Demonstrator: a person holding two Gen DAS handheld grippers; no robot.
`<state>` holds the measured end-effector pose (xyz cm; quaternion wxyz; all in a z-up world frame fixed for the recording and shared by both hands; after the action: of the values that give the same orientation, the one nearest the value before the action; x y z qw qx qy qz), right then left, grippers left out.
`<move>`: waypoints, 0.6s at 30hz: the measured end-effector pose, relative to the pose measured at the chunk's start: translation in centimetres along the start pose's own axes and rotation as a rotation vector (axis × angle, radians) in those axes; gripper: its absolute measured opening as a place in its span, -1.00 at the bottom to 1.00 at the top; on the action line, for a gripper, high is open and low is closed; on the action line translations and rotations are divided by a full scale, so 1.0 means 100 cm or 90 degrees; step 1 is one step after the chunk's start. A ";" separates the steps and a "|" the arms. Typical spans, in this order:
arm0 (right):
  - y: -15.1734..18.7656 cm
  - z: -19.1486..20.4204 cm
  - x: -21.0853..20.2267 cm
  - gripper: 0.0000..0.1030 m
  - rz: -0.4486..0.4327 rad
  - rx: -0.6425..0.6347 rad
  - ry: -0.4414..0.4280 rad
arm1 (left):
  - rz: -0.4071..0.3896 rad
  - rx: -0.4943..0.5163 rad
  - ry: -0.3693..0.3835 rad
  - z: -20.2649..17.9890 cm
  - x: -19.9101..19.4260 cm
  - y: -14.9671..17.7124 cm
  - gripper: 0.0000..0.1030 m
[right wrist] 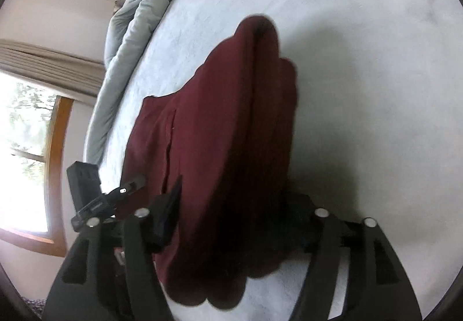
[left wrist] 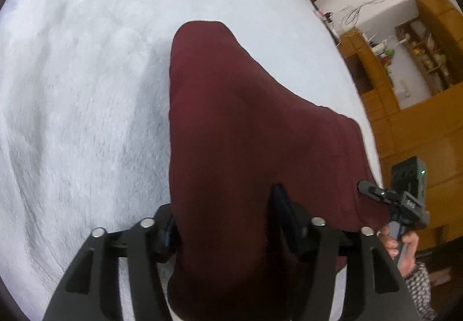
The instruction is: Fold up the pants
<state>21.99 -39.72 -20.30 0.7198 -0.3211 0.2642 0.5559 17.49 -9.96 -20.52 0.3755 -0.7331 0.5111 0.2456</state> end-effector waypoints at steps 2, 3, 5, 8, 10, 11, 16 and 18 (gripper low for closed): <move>0.005 -0.001 -0.016 0.45 -0.024 0.010 0.019 | -0.002 0.013 0.002 0.001 -0.013 0.006 0.40; 0.006 0.002 -0.025 0.45 -0.036 0.020 0.018 | -0.003 0.012 -0.011 0.003 -0.018 0.009 0.45; 0.015 0.002 -0.045 0.46 -0.056 0.040 -0.003 | -0.011 0.007 -0.028 0.008 -0.031 0.013 0.50; 0.031 0.008 -0.054 0.43 -0.051 0.057 -0.049 | -0.024 -0.001 -0.023 0.008 -0.046 0.022 0.53; 0.039 0.015 -0.051 0.36 -0.041 0.048 -0.042 | -0.027 0.001 -0.030 0.004 -0.048 0.028 0.53; 0.041 0.018 -0.046 0.34 -0.034 0.044 -0.031 | -0.027 0.001 -0.036 0.002 -0.045 0.029 0.53; 0.037 0.030 -0.026 -0.16 -0.021 0.043 -0.026 | -0.009 -0.011 -0.050 -0.007 -0.023 0.021 0.53; 0.033 0.037 -0.032 -0.33 -0.032 0.019 -0.027 | -0.010 -0.010 -0.060 -0.010 -0.022 0.019 0.53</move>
<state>18.08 -38.34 -16.12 0.7437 -0.3050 0.2493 0.5402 14.87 -9.87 -18.84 0.3955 -0.7277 0.4851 0.2806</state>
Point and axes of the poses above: each gripper's, at about its wrist camera, not at the fingertips, and x roughly the way its jaws point, z to its left, y to its underside, the point moved 7 cm from there along x, roughly the way its jaws point, and after that the axes turned 1 degree about x, right-handed, at the moved point
